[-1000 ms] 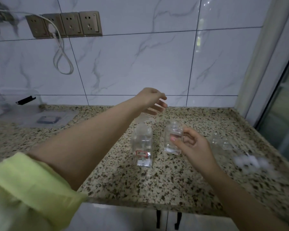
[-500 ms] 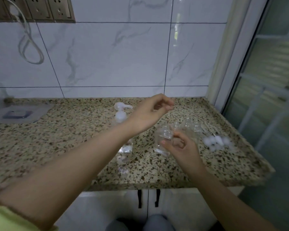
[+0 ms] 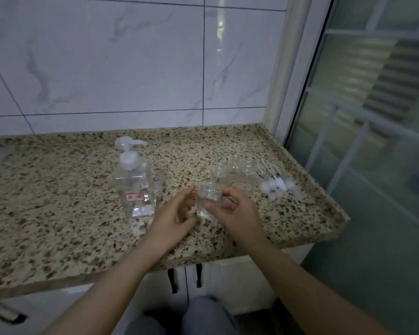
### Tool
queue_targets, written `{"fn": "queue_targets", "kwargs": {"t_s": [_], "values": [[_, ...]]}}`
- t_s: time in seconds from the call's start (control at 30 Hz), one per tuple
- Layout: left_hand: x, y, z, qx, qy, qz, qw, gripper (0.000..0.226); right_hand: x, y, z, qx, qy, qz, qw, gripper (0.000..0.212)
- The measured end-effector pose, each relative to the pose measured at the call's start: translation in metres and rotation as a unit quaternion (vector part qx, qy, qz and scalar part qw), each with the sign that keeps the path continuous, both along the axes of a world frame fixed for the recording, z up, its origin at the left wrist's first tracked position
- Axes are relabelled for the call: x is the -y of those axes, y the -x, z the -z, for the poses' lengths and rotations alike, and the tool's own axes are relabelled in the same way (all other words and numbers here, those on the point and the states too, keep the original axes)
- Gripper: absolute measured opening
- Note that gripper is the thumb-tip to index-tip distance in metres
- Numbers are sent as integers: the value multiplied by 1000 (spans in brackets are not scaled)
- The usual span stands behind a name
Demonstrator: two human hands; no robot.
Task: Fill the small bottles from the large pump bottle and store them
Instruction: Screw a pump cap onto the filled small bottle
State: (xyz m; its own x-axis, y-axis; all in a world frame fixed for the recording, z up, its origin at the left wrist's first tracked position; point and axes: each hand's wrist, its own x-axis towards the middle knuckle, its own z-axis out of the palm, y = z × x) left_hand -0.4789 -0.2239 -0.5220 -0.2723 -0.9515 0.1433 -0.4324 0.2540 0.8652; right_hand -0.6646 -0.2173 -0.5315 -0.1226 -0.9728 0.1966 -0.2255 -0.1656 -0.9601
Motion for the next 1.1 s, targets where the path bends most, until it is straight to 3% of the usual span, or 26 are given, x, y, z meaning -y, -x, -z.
{"fn": "queue_targets", "kwargs": {"t_s": [0.2,0.57,0.9,1.1], "values": [[1,18,10,-4,22,-15,1000,78,8,1,2,-18,-3,14,1000,45],[10,39,14,-8,61,-65,996,54,-6,19,-1,-20,20,25,999,53],[6,33,21,-22,51,-88,995,49,-18,45,14,9,28,112,993,20],[6,31,22,-14,58,-90,994,47,-16,44,19,-35,46,146,988,21]]}}
